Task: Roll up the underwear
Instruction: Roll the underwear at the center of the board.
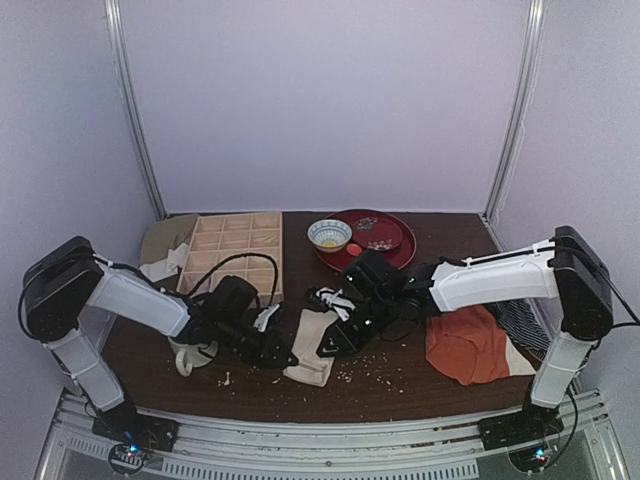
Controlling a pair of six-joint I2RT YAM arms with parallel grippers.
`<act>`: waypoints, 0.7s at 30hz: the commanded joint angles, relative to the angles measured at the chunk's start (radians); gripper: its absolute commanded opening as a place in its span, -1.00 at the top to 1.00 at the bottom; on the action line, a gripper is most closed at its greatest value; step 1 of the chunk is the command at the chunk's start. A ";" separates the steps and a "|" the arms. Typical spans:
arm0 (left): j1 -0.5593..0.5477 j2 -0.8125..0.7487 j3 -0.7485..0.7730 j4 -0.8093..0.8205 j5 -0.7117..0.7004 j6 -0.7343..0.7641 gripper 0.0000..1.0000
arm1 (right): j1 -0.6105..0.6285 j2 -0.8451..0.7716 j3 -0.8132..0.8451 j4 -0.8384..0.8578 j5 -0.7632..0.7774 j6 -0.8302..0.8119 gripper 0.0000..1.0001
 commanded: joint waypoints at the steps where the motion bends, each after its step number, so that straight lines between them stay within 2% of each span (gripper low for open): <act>1: -0.008 0.017 0.021 -0.008 0.000 0.010 1.00 | 0.039 -0.003 -0.046 0.064 0.069 0.052 0.44; 6: -0.009 0.018 0.019 -0.009 -0.002 0.007 1.00 | 0.037 0.011 -0.101 0.216 0.004 0.164 0.38; 21: -0.011 0.008 0.010 -0.022 -0.011 0.002 1.00 | 0.046 0.042 -0.149 0.292 -0.039 0.253 0.36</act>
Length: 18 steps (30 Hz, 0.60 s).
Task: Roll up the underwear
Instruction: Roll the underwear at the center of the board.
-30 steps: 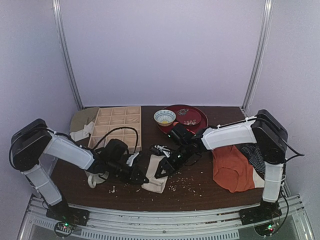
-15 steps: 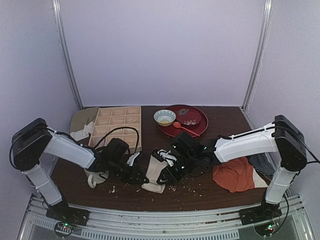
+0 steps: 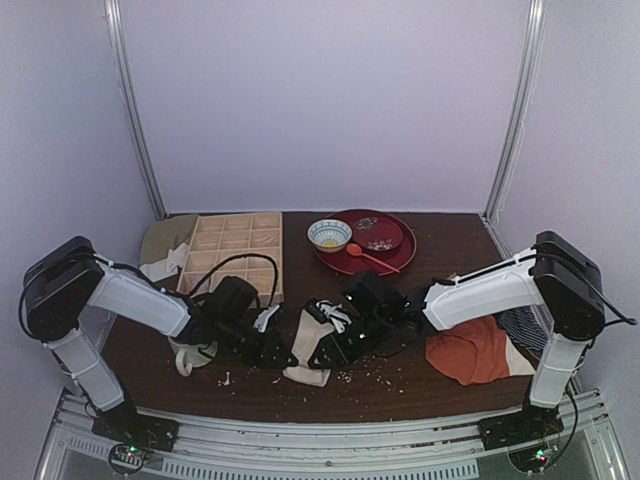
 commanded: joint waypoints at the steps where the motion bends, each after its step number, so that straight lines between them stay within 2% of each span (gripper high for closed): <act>1: -0.011 0.005 0.009 -0.016 -0.010 0.002 1.00 | 0.010 0.000 -0.041 0.034 -0.019 0.042 0.36; 11: -0.012 0.006 0.011 -0.023 -0.010 -0.001 1.00 | 0.025 0.011 -0.058 0.012 0.022 0.048 0.36; 18: -0.012 0.019 0.030 -0.056 -0.007 0.000 1.00 | 0.087 -0.073 -0.047 -0.074 0.224 -0.040 0.34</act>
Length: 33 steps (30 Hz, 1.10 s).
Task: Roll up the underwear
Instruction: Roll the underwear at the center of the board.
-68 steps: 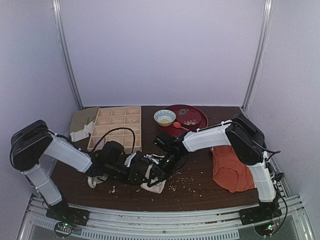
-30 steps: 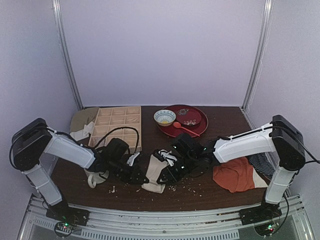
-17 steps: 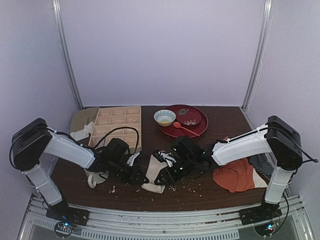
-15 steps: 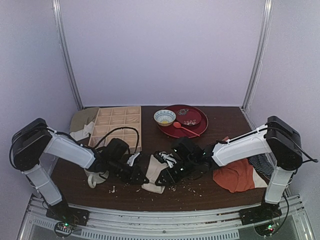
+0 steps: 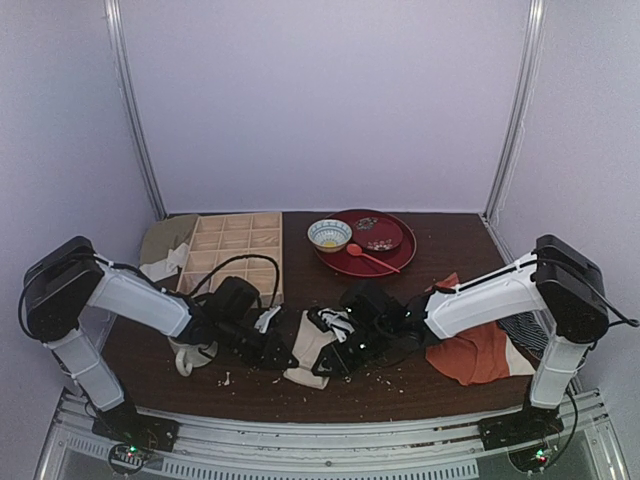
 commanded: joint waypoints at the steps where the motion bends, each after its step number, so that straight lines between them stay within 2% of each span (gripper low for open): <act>1: -0.004 0.016 0.026 -0.050 -0.008 0.003 1.00 | 0.049 -0.066 0.009 -0.101 0.146 -0.076 0.34; 4: -0.004 0.020 0.040 -0.074 -0.006 0.009 1.00 | 0.051 -0.054 0.031 -0.134 0.148 -0.088 0.35; 10: -0.004 0.037 0.064 -0.109 0.006 0.011 1.00 | 0.054 -0.017 0.026 -0.143 0.145 -0.068 0.84; 14: -0.005 0.039 0.071 -0.125 0.010 0.009 1.00 | 0.056 0.004 0.013 -0.142 0.155 -0.062 0.94; 28: -0.006 0.091 0.153 -0.301 0.017 0.020 1.00 | 0.062 0.083 0.023 -0.158 0.228 -0.065 0.94; 33: -0.007 0.106 0.208 -0.394 0.016 0.051 1.00 | 0.066 0.053 0.006 -0.158 0.271 -0.086 0.72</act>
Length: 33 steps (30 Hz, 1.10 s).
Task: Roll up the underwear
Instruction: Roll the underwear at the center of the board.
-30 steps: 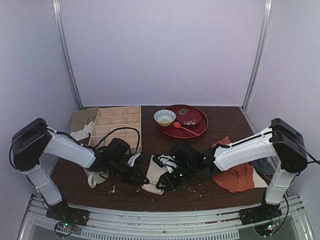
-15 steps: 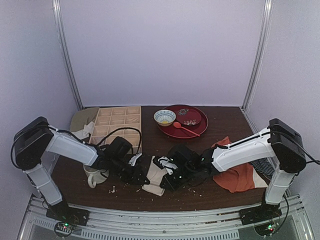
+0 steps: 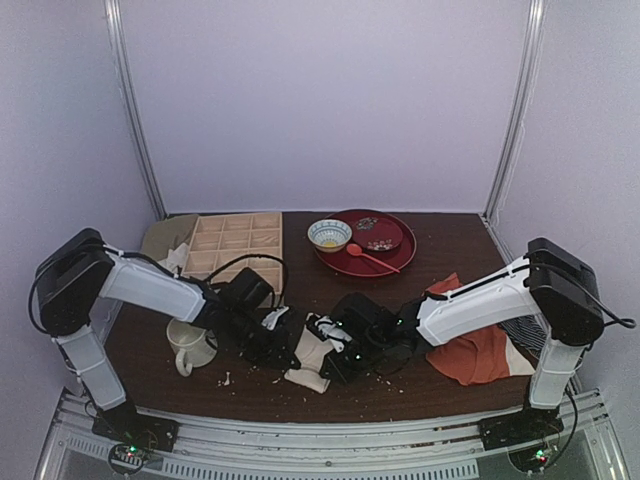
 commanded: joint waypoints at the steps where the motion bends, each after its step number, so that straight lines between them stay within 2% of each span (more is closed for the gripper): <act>1: -0.005 0.032 0.042 -0.129 -0.009 0.045 1.00 | 0.012 0.003 -0.025 -0.066 0.084 -0.025 0.67; 8: -0.007 0.053 0.081 -0.174 -0.002 0.057 1.00 | 0.054 -0.120 -0.038 -0.069 0.235 -0.064 0.47; 15: -0.010 0.073 0.093 -0.177 0.004 0.057 1.00 | 0.171 -0.186 -0.027 -0.082 0.432 -0.158 0.42; 25: -0.012 0.081 0.097 -0.178 0.005 0.056 1.00 | 0.314 -0.040 0.071 -0.122 0.586 -0.339 0.34; 33: -0.011 0.081 0.094 -0.176 0.014 0.055 1.00 | 0.325 0.054 0.114 -0.101 0.660 -0.414 0.26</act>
